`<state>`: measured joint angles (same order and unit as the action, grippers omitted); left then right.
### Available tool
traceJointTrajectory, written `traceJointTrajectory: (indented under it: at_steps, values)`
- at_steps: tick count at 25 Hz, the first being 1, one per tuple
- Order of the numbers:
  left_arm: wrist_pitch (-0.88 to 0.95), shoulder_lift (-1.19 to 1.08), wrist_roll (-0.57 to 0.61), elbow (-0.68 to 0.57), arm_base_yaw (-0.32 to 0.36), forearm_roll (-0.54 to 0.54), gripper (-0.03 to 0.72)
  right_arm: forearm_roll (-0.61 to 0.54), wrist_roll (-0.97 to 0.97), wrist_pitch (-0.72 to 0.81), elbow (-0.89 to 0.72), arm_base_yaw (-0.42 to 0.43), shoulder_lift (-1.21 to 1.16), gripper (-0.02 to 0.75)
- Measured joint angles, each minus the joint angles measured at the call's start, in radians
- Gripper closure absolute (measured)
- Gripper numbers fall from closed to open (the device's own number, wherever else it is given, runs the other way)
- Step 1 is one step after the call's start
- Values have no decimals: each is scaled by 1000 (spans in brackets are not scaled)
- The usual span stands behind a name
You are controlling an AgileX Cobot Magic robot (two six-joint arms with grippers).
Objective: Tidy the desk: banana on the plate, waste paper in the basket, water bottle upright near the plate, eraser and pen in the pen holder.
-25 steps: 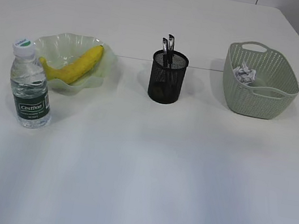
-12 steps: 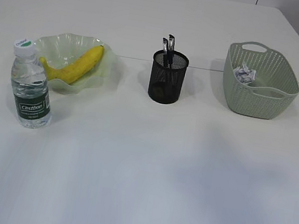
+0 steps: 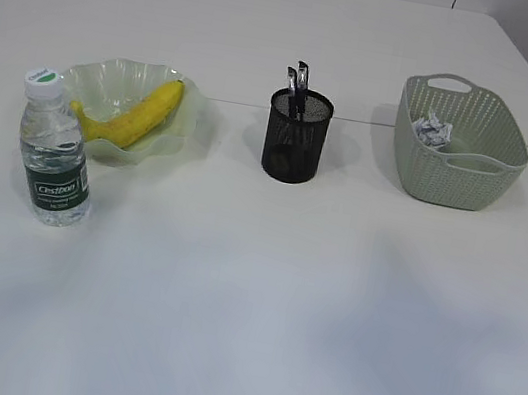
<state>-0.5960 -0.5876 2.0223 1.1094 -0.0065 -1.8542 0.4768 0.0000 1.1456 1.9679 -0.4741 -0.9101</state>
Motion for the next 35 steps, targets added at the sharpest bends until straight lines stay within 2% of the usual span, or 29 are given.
traceJointTrajectory:
  at_steps: [9,15,25,35]
  values:
    - [-47,149,22,7,-165,-3,449,-64,0,2,-221,0,187,750]
    - [-156,194,98,9,-229,-5,449,-148,0,-1,-377,0,304,750]
    - [-170,237,130,9,-238,-5,449,-243,17,-105,-689,0,516,750]
    - [-166,237,134,9,-238,-5,449,-261,76,-116,-912,0,742,750]
